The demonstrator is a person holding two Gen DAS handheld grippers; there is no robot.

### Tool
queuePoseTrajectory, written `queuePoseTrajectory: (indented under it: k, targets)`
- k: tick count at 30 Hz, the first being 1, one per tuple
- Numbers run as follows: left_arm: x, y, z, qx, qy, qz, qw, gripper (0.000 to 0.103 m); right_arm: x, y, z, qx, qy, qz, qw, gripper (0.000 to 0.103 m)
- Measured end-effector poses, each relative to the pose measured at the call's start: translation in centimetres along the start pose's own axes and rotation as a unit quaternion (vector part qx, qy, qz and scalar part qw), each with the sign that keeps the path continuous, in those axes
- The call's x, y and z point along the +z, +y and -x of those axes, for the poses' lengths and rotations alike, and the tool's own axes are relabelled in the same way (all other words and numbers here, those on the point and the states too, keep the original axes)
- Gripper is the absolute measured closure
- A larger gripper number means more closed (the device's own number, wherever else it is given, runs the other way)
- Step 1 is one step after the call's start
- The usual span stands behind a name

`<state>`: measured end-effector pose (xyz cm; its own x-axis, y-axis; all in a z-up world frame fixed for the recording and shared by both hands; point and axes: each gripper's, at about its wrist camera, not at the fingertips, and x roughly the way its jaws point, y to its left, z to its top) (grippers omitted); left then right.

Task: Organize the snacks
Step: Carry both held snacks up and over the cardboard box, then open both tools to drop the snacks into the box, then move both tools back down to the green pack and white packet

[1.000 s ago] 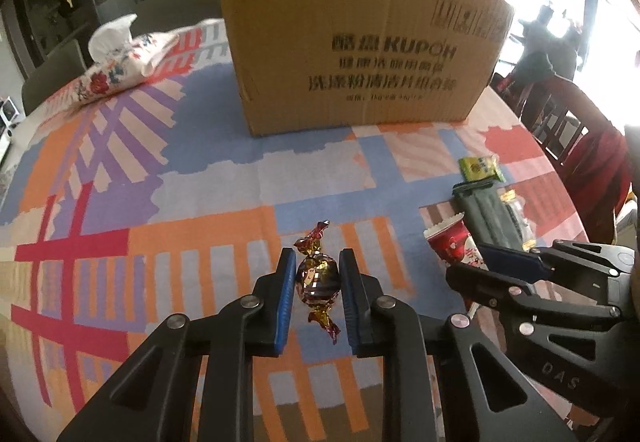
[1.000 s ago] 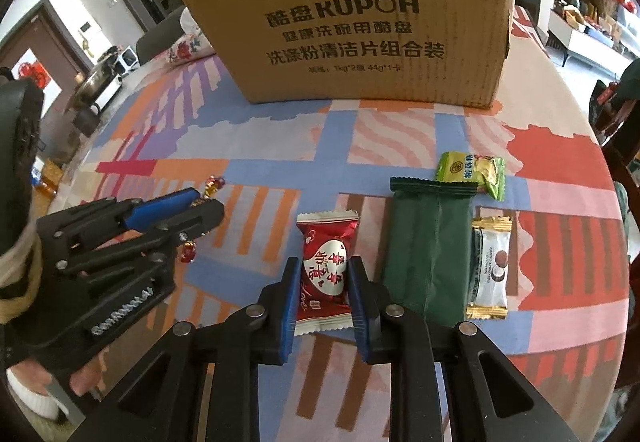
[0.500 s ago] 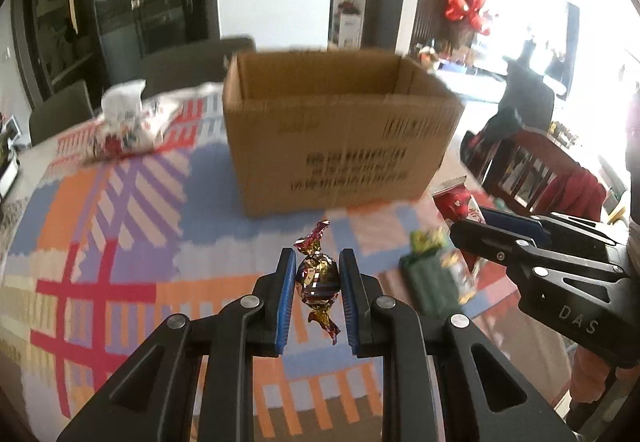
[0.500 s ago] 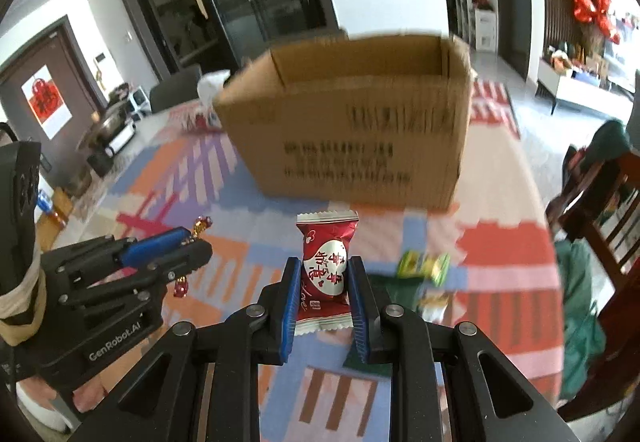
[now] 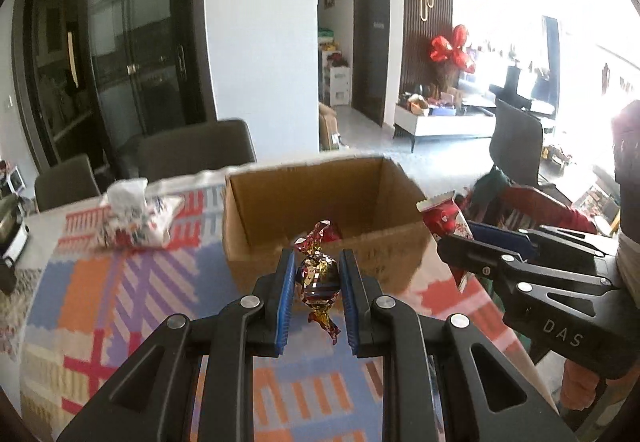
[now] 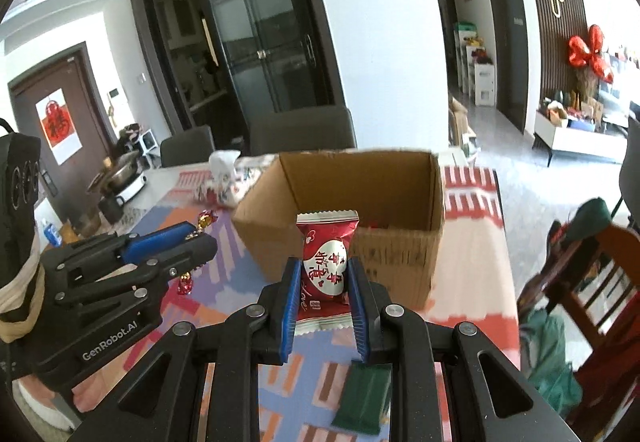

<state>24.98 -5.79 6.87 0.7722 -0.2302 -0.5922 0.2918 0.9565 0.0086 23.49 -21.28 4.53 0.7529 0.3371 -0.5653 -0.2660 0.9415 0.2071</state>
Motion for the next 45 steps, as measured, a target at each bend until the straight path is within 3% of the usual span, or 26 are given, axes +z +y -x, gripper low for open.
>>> queuePoseTrajectory:
  k: [7,13,24,25,26,27,28,29,38,45]
  targets:
    - [2.7,0.6,-1.7,0.013,-0.002,-0.003,0.9999,0.081,2.9,-0.7,-1.4,-0.001,-0.002,-0.001,1.000,0.078]
    - [4.8,1.5,-4.6,0.016,0.020,0.008,0.9996,0.081,5.3,-0.9,-2.8,-0.008,0.005,0.004,1.000,0.078]
    - [6.6,2.4,-9.5,0.009,0.068,0.018,0.9975,0.080,7.6,-1.9,-7.3,-0.016,0.052,0.015,0.998,0.078]
    - [6.6,2.5,-9.7,0.014,0.069,0.020,0.9973,0.072,7.6,-2.1,-7.6,-0.016,0.056,0.014,0.998,0.078]
    - [6.6,2.6,-9.9,0.027,0.072,0.021,0.9968,0.057,7.5,-2.3,-8.0,-0.021,0.058,0.012,0.998,0.076]
    - [6.4,2.6,-9.7,0.035,0.067,0.021,0.9969,0.055,7.3,-2.6,-8.0,-0.026,0.058,0.010,0.998,0.073]
    - [6.2,2.6,-9.4,0.037,0.062,0.020,0.9972,0.054,7.1,-2.8,-8.0,-0.035,0.055,0.008,0.998,0.066]
    - [6.0,2.6,-9.2,0.038,0.061,0.016,0.9973,0.053,6.8,-3.0,-7.8,-0.040,0.052,0.008,0.998,0.065]
    - [2.7,0.3,-6.3,0.028,0.061,0.006,0.9978,0.049,3.4,-3.1,-4.3,-0.071,0.034,0.016,0.997,0.065]
    - [-1.2,-3.1,-5.5,-0.006,0.075,-0.004,0.9972,0.049,-1.0,-4.2,-1.6,-0.088,0.040,0.015,0.995,0.065]
